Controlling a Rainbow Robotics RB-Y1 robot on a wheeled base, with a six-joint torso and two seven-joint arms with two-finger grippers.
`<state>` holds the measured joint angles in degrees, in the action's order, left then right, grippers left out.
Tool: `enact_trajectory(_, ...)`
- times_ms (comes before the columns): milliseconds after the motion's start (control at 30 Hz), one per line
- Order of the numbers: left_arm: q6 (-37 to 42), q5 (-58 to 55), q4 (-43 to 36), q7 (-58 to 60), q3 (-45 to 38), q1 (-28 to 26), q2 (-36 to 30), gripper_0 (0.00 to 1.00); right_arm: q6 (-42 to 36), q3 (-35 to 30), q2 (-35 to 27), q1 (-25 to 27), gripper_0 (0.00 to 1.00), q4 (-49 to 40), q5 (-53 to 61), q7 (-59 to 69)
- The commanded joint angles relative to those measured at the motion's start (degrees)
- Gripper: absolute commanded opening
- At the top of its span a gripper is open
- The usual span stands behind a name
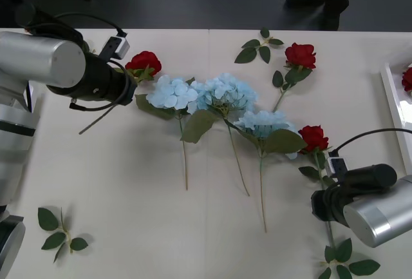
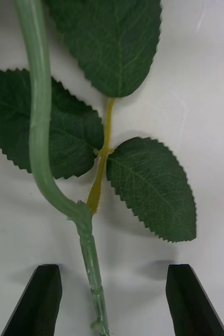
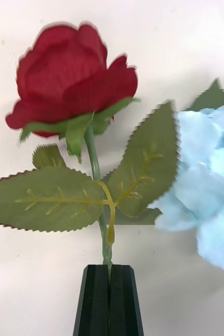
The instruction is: Put the red flowers into the right box and the blue flowers into the left box
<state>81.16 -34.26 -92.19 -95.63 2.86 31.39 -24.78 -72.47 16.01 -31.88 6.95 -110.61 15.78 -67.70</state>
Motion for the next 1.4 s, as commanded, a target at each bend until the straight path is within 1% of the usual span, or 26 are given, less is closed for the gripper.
enact_trajectory(33, 0.05, -0.81, -3.17, -7.12, -4.18, -2.39, 0.25, 0.00, 1.01, 0.25, 0.24, -0.71, 0.52, 0.22, 0.21, -2.26)
enact_trajectory(67, -0.04, -0.63, -3.08, -7.20, -4.35, -2.65, 0.25, 0.00, 0.93, 0.25, 0.15, -0.80, 0.25, 0.22, 0.30, -2.35)
enact_trajectory(100, -0.04, -0.54, -3.08, -7.20, -4.35, -2.65, 0.25, 0.00, 0.93, 0.25, 0.15, -0.71, 0.10, 0.13, 0.48, -2.35)
enact_trajectory(133, -0.04, -0.37, -3.17, -7.20, -4.44, -2.65, 0.25, 0.00, 0.93, 0.25, 0.15, -0.71, 0.00, 0.22, 0.57, -2.44)
enact_trajectory(200, -0.04, -0.10, -3.17, -7.20, -4.53, -2.65, 0.17, 0.02, 0.93, 0.25, -0.03, -0.80, 0.00, 0.22, 0.57, -2.53)
enact_trajectory(233, -0.13, 0.07, -3.08, -7.20, -4.62, -2.65, 0.25, 0.11, 0.93, 0.25, -0.11, -0.89, 0.00, 0.22, 0.65, -2.53)
enact_trajectory(267, -0.04, 0.25, -3.17, -7.20, -4.53, -2.65, 0.17, 0.43, 0.93, 0.25, -0.20, -0.98, 0.00, 0.22, 0.74, -2.53)
enact_trajectory(333, -0.04, 0.43, -3.08, -7.20, -4.53, -2.65, 0.25, 0.60, 0.93, 0.25, -0.29, -1.07, 0.00, 0.22, 0.83, -2.53)
enact_trajectory(367, -0.13, 0.43, -3.08, -7.20, -4.62, -2.65, 0.17, 0.73, 0.93, 0.07, -0.29, -1.07, 0.00, 0.22, 0.92, -2.53)
enact_trajectory(433, -0.04, 0.43, -3.08, -7.20, -4.53, -2.65, 0.25, 0.93, 0.84, -0.19, -0.29, -1.07, 0.00, 0.13, 0.92, -2.53)
enact_trajectory(467, -0.04, 0.60, -3.08, -7.20, -4.53, -2.65, 0.25, 0.96, 0.84, -0.19, -0.38, -1.07, 0.00, 0.13, 0.92, -2.53)
enact_trajectory(533, -0.04, 0.86, -3.08, -7.20, -4.53, -2.65, 0.25, 1.00, 0.84, -0.63, -0.46, -1.07, 0.00, 0.22, 0.92, -2.62)
enact_trajectory(700, 1.02, 3.24, -3.08, -7.12, -4.09, -2.65, 0.43, 1.00, 0.05, -2.91, -1.17, -1.07, 0.00, -0.66, 1.09, -3.23)
enact_trajectory(800, 1.54, 6.31, -2.90, -6.94, -3.39, -2.65, 1.13, 1.00, -2.50, -5.55, -1.87, -1.07, 0.00, -2.86, 2.24, -3.76)
enact_trajectory(900, 1.63, 9.48, -1.76, -6.68, -2.60, -2.65, 2.01, 1.00, -6.90, -9.33, -2.57, -1.33, 0.00, -6.02, 4.79, -4.37)
enact_trajectory(933, 1.63, 10.71, -1.06, -6.76, -2.33, -2.65, 2.54, 1.00, -9.44, -11.26, -3.19, -1.59, 0.00, -7.69, 6.10, -4.73)
enact_trajectory(1167, 1.37, 14.75, 2.19, -6.76, -0.75, -2.65, 3.86, 1.00, -20.17, -20.23, -5.74, -2.82, 0.00, -14.72, 12.52, -6.22)
enact_trajectory(1300, 0.40, 17.12, 3.78, -6.76, 1.18, -2.56, 4.65, 1.00, -27.46, -26.38, -7.50, -5.20, 0.00, -17.89, 16.65, -7.10)
enact_trajectory(1400, -0.83, 17.74, 4.92, -6.76, 1.27, -2.56, 5.62, 1.00, -30.98, -30.25, -9.17, -6.87, 0.00, -18.77, 19.46, -7.63)
